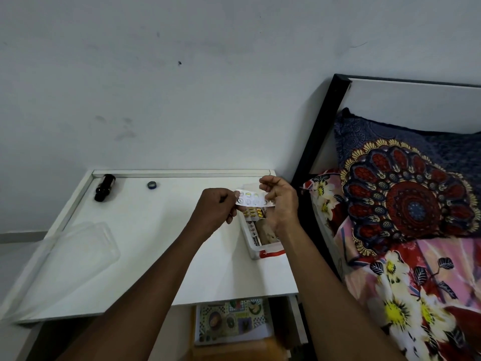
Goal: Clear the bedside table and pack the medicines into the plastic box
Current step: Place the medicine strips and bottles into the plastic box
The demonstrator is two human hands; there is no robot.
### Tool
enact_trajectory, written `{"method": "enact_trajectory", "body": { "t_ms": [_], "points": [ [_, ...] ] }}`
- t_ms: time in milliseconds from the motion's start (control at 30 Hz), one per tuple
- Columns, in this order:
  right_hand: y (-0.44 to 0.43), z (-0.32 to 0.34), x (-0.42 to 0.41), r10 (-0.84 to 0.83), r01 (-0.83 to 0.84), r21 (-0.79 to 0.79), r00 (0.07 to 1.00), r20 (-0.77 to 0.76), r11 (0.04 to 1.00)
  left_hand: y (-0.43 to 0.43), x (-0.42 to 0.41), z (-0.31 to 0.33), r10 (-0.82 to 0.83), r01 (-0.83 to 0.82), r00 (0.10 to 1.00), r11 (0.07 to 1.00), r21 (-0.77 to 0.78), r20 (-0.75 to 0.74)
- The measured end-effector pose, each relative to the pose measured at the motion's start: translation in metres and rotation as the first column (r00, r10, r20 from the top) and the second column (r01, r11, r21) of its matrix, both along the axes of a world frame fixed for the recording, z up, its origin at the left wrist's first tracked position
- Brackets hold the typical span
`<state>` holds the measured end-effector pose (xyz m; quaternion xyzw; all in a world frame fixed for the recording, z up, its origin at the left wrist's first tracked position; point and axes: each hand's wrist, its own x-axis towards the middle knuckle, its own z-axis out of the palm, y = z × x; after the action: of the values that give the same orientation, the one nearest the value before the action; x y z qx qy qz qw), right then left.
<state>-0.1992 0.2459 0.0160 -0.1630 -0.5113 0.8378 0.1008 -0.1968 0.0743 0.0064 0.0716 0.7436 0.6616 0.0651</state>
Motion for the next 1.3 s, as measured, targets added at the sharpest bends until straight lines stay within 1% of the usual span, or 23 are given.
{"method": "enact_trajectory", "body": {
  "t_ms": [100, 167, 233, 300, 333, 367, 400, 433, 467, 500, 633, 800, 833, 900, 1000, 1100, 1133, 1200, 1300],
  "points": [
    [0.007, -0.004, 0.0, 0.051, -0.062, 0.256, 0.997, 0.051, 0.965, -0.005, -0.004, -0.001, 0.103, -0.107, 0.992, 0.993, -0.054, -0.075],
    [0.012, -0.008, 0.003, 0.085, -0.11, 0.338, 0.993, 0.087, 0.935, -0.007, -0.006, -0.003, 0.116, -0.122, 0.99, 0.989, -0.08, -0.077],
    [0.016, -0.01, 0.005, 0.096, -0.13, 0.337, 0.989, 0.115, 0.933, -0.008, -0.005, -0.005, 0.115, -0.122, 0.991, 0.988, -0.097, -0.071],
    [0.019, -0.008, 0.004, 0.085, -0.121, 0.281, 0.987, 0.138, 0.952, -0.007, -0.005, -0.005, 0.112, -0.118, 0.991, 0.989, -0.091, -0.068],
    [0.022, -0.007, 0.004, 0.045, -0.08, 0.264, 0.989, 0.138, 0.961, -0.006, -0.004, -0.004, 0.108, -0.114, 0.992, 0.99, -0.087, -0.067],
    [0.026, -0.007, 0.002, -0.028, -0.01, 0.292, 0.992, 0.126, 0.956, -0.005, -0.004, -0.003, 0.109, -0.114, 0.992, 0.99, -0.086, -0.06],
    [0.03, -0.007, 0.0, -0.12, 0.07, 0.383, 0.987, 0.108, 0.921, -0.004, -0.004, -0.003, 0.114, -0.118, 0.992, 0.989, -0.088, -0.046],
    [0.035, -0.008, -0.001, -0.197, 0.129, 0.511, 0.977, 0.081, 0.85, -0.004, -0.005, -0.002, 0.124, -0.127, 0.992, 0.987, -0.095, -0.031],
    [0.037, -0.01, -0.001, -0.239, 0.149, 0.633, 0.969, 0.059, 0.76, -0.004, -0.005, -0.003, 0.134, -0.135, 0.991, 0.985, -0.11, -0.016],
    [0.038, -0.011, -0.001, -0.251, 0.139, 0.718, 0.967, 0.051, 0.682, -0.005, -0.004, -0.004, 0.14, -0.139, 0.99, 0.981, -0.133, -0.002],
    [0.024, -0.016, -0.001, -0.211, 0.041, 0.869, 0.975, 0.073, 0.493, -0.006, -0.003, -0.009, 0.127, -0.112, 0.991, 0.967, -0.229, 0.051],
    [0.009, -0.02, -0.008, -0.134, -0.09, 0.928, 0.98, 0.147, 0.362, -0.008, -0.003, -0.01, 0.08, -0.054, 0.994, 0.953, -0.299, 0.075],
    [0.008, -0.021, -0.009, -0.128, -0.094, 0.939, 0.981, 0.144, 0.33, -0.009, -0.003, -0.01, 0.074, -0.046, 0.994, 0.949, -0.312, 0.078],
    [0.008, -0.022, -0.01, -0.131, -0.075, 0.95, 0.984, 0.12, 0.302, -0.011, -0.003, -0.01, 0.064, -0.033, 0.994, 0.942, -0.333, 0.083],
    [0.006, -0.021, -0.011, -0.127, -0.1, 0.967, 0.983, 0.132, 0.236, -0.014, -0.004, -0.01, 0.055, -0.026, 0.996, 0.935, -0.354, 0.07],
    [0.0, -0.022, -0.009, -0.082, -0.219, 0.974, 0.971, 0.224, 0.062, -0.015, -0.005, -0.009, 0.044, -0.021, 0.998, 0.928, -0.372, 0.053],
    [-0.002, -0.023, -0.008, -0.086, -0.222, 0.975, 0.971, 0.224, 0.028, -0.015, -0.005, -0.009, 0.042, -0.02, 0.998, 0.926, -0.377, 0.05],
    [-0.005, -0.025, -0.007, -0.097, -0.231, 0.973, 0.968, 0.229, -0.002, -0.015, -0.004, -0.009, 0.039, -0.016, 0.998, 0.925, -0.38, 0.052],
    [-0.009, -0.027, -0.005, -0.127, -0.247, 0.969, 0.962, 0.244, -0.013, -0.016, -0.004, -0.008, 0.025, -0.001, 0.998, 0.919, -0.395, 0.056]
  ]
}}
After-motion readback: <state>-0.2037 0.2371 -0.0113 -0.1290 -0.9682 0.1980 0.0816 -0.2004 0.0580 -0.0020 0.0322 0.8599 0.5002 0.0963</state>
